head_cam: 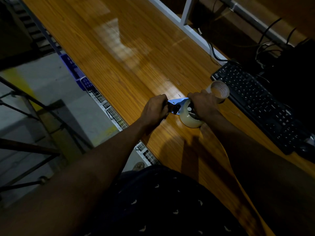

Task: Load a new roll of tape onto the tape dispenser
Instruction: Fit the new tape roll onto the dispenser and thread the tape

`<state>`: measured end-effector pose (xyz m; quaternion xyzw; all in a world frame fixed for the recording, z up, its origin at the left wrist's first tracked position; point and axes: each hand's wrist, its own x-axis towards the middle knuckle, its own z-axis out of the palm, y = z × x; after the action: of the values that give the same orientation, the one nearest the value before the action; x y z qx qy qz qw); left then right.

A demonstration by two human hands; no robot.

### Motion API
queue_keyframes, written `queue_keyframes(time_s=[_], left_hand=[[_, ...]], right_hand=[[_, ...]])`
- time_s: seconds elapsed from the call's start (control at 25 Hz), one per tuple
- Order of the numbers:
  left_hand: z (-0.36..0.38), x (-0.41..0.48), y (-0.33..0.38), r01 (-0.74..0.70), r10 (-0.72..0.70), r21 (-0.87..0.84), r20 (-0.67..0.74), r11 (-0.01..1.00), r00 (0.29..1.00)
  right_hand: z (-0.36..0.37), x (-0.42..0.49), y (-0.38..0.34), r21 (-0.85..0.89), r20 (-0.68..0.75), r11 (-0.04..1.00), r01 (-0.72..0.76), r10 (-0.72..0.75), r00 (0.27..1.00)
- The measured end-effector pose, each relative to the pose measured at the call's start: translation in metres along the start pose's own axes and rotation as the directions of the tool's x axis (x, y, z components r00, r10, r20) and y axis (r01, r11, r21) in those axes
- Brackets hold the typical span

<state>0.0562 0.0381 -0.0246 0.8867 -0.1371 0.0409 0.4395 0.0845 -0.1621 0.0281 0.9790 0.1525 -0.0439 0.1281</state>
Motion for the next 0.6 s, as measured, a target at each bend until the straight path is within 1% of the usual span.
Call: queue_keyframes(time_s=[0.2, 0.32, 0.44, 0.6], left_hand=[[0.0005, -0.0001, -0.005, -0.017, 0.016, -0.05, -0.026, 0.999, 1.0], [-0.0008, 0.0, -0.0057, -0.043, 0.042, -0.055, -0.016, 0.998, 0.999], [-0.0008, 0.0016, -0.0057, -0.008, 0.008, -0.118, 0.002, 0.993, 1.0], [0.0002, 0.0029, -0.0062, 0.021, -0.017, -0.192, 0.021, 0.981, 1.0]], right_hand=[[0.0027, 0.001, 0.0003, 0.019, -0.01, 1.0, -0.004, 0.004, 1.0], [0.0029, -0.0001, 0.0005, 0.006, 0.0, 1.0, -0.004, 0.004, 1.0], [0.0016, -0.0011, -0.0003, 0.03, 0.003, 0.999, -0.011, 0.011, 1.0], [0.0004, -0.0028, -0.0014, -0.001, 0.01, 1.0, -0.011, 0.011, 1.0]])
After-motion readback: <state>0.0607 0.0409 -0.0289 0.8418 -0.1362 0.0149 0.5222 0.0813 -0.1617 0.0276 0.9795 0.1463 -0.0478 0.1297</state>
